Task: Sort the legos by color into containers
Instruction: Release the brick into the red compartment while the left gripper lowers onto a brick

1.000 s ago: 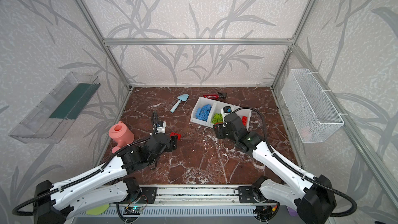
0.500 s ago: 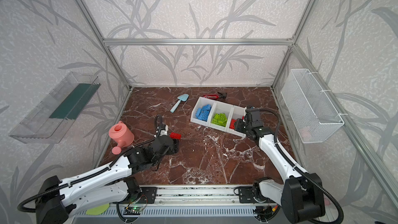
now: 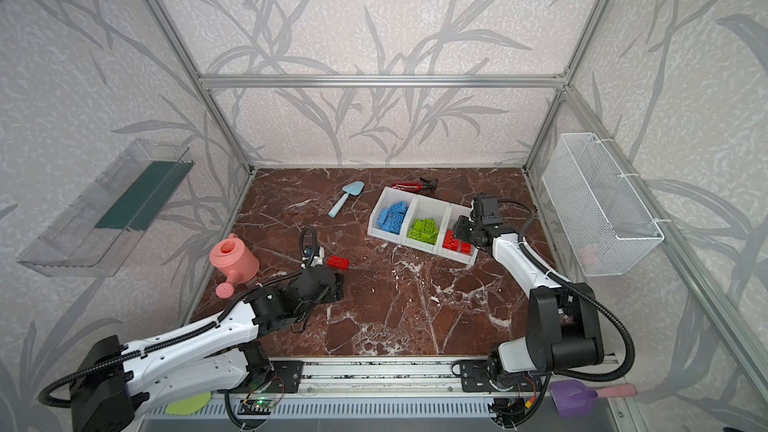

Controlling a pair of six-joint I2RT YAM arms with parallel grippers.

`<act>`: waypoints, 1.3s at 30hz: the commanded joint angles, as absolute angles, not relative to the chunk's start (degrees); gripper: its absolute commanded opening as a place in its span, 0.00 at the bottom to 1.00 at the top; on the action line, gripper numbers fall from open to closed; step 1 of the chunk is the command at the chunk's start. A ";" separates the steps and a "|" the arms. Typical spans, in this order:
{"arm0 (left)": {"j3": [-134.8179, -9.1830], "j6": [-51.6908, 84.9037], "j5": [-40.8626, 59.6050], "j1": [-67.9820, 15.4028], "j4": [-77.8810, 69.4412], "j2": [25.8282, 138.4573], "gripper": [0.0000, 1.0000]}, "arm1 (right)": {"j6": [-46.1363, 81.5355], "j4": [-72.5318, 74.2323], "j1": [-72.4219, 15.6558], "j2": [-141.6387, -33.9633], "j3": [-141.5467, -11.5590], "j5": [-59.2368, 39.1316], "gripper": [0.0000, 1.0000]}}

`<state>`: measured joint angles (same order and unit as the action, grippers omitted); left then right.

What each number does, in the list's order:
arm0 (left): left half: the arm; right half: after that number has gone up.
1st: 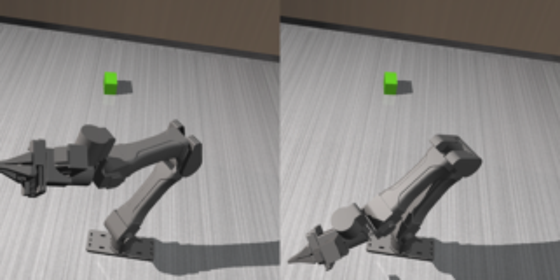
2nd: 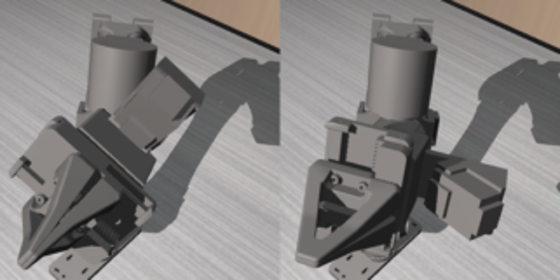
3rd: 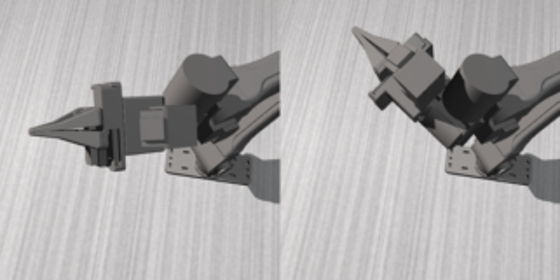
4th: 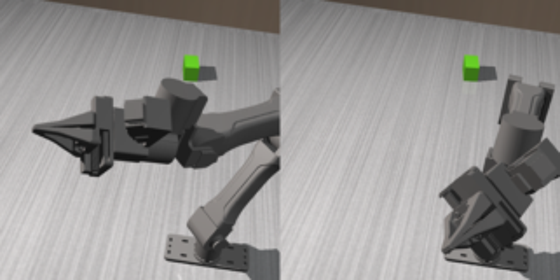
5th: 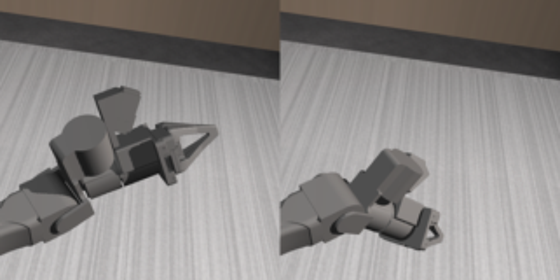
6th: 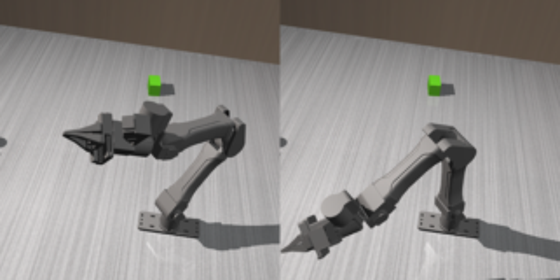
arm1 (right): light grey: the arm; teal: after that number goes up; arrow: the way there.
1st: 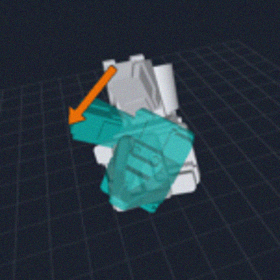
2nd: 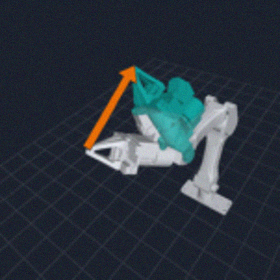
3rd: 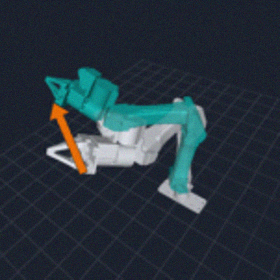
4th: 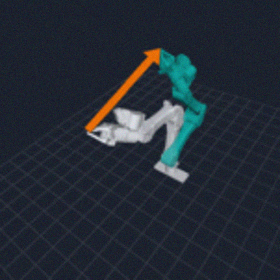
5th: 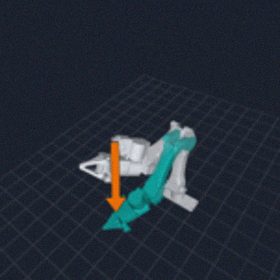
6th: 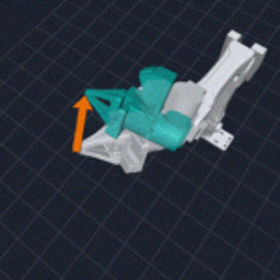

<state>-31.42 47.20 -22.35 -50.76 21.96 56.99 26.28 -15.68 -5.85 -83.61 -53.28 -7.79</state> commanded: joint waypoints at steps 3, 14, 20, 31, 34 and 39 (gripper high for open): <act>-30.09 47.88 -23.65 -50.21 22.35 56.61 0.76 | 26.39 -14.02 -4.19 -86.00 -55.80 -8.73 0.46; -30.12 47.75 -22.99 -48.43 23.32 59.03 0.88 | 26.45 -13.79 -4.04 -87.07 -56.47 -10.40 0.66; -31.58 46.17 -21.92 -46.97 20.74 63.14 0.90 | 29.09 -8.54 -4.04 -82.82 -51.85 -14.72 0.71; -36.96 42.12 -16.37 -40.21 15.66 78.75 0.91 | 31.47 -3.86 -4.95 -63.52 -38.12 -18.99 0.78; -39.50 40.96 -14.92 -38.72 16.08 82.75 0.91 | 31.13 -4.37 -5.28 -58.87 -34.90 -19.34 0.80; -41.89 39.89 -13.58 -35.20 16.60 87.62 0.90 | 29.86 -6.30 -5.28 -53.13 -31.67 -19.76 0.82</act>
<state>-40.51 41.06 -14.87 -36.91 16.23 86.17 30.98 -5.45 -5.04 -55.42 -32.42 -18.59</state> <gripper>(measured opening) 0.903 0.821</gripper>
